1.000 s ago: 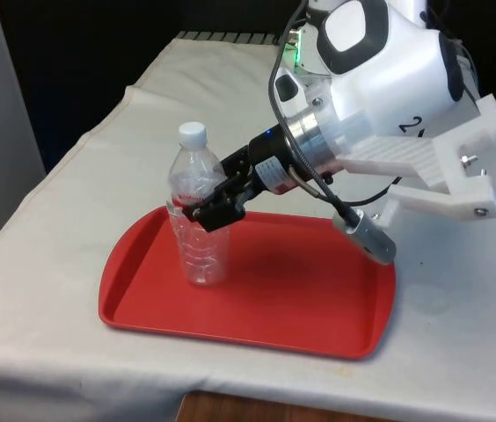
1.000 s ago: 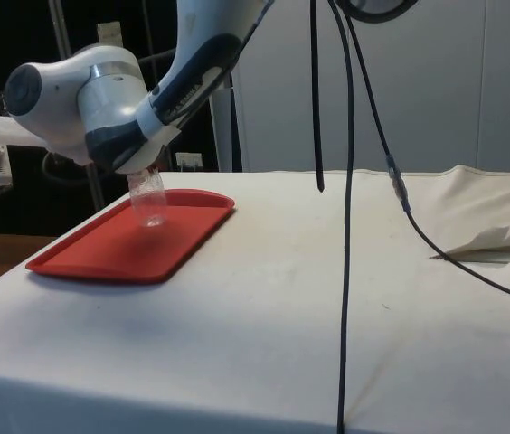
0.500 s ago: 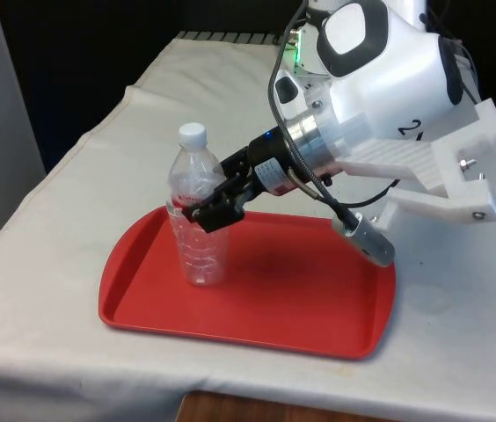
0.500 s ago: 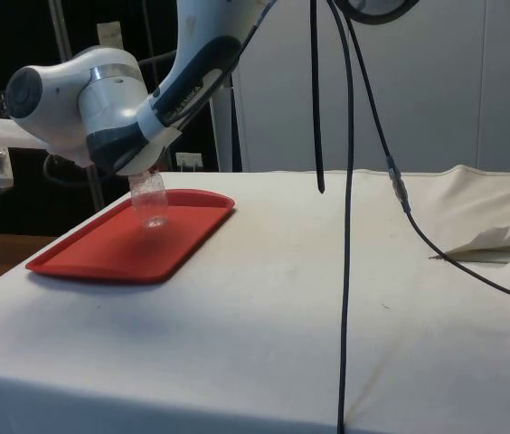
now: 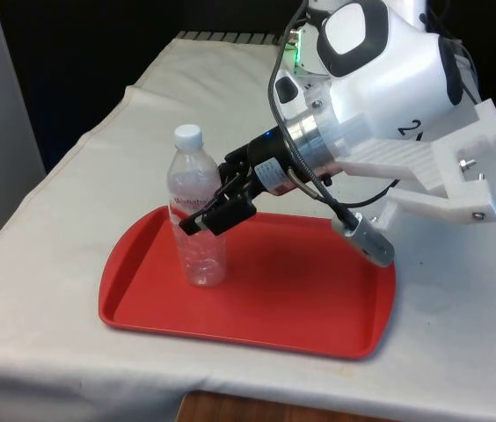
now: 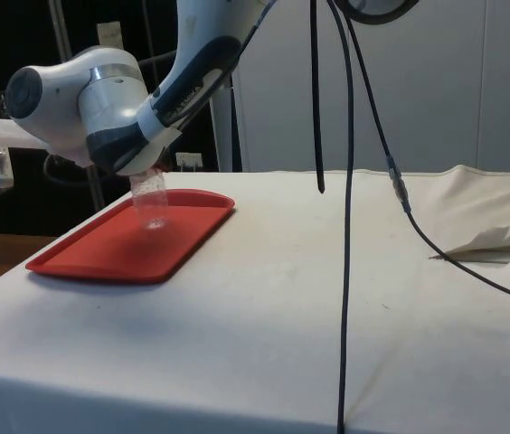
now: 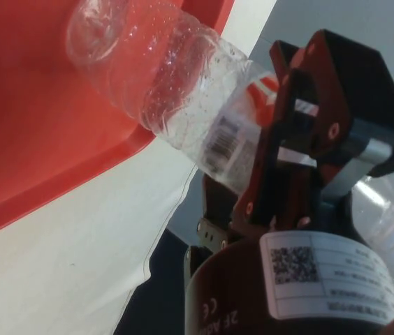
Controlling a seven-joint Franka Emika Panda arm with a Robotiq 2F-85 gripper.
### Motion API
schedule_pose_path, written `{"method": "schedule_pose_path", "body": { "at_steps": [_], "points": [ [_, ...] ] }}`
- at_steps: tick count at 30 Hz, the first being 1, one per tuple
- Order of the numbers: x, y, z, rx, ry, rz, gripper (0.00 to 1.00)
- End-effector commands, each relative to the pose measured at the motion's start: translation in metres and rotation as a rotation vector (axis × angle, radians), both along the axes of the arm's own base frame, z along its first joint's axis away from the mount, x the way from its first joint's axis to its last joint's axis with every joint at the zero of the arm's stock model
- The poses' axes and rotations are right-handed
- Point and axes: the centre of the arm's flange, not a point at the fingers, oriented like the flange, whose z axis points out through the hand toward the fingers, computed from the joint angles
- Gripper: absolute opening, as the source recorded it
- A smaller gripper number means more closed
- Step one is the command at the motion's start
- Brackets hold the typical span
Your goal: Place the bottle upright on the tray.
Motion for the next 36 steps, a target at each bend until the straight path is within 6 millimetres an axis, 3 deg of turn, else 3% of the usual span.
{"method": "schedule_pose_path", "body": {
  "at_steps": [1, 15, 36],
  "points": [
    [0.001, 0.001, 0.0, 0.002, -0.005, 0.001, 1.0],
    [0.002, 0.005, 0.007, -0.003, -0.011, -0.004, 1.0],
    [0.007, 0.016, 0.043, 0.035, -0.059, -0.013, 1.0]
  ]
}}
